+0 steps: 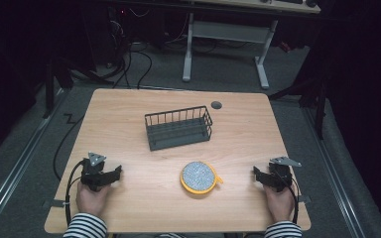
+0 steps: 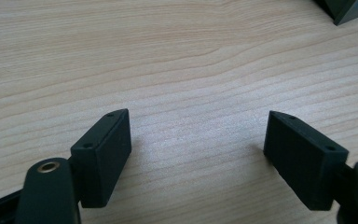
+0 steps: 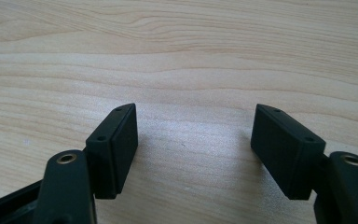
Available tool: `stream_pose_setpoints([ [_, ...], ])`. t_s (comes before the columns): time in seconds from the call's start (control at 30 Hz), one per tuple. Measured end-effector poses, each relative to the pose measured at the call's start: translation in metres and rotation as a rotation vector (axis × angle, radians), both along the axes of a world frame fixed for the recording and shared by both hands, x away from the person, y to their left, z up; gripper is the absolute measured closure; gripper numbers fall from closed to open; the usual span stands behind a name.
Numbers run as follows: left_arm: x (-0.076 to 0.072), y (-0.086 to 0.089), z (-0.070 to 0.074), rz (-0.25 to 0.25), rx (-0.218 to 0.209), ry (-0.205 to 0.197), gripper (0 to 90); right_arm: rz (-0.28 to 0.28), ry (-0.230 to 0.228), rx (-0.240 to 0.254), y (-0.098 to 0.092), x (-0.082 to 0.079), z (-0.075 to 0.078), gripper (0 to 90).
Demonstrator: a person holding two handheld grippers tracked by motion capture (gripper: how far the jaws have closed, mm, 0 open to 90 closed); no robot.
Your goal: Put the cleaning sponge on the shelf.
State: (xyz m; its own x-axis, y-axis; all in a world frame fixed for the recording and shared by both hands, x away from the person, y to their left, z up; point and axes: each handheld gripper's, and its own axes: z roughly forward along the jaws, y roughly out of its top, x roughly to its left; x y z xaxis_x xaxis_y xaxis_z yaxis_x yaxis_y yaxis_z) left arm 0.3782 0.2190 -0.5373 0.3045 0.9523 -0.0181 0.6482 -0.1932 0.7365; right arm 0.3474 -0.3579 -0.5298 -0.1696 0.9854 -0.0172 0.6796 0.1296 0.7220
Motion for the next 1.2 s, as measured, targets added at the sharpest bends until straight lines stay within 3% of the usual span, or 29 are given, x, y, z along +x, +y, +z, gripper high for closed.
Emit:
stream_pose_setpoints([
  [0.43,0.001,0.000,0.000,0.000,-0.011,0.004,20.9,0.002,0.002,0.000,0.000,0.000,0.000,31.6],
  [0.77,0.002,-0.004,0.001,-0.011,0.008,0.023,17.6,0.011,-0.004,-0.004,0.000,0.000,0.000,31.5],
  [1.2,0.004,-0.004,0.016,-0.044,-0.060,0.045,22.7,0.009,-0.002,-0.001,0.001,-0.001,0.000,31.6],
])
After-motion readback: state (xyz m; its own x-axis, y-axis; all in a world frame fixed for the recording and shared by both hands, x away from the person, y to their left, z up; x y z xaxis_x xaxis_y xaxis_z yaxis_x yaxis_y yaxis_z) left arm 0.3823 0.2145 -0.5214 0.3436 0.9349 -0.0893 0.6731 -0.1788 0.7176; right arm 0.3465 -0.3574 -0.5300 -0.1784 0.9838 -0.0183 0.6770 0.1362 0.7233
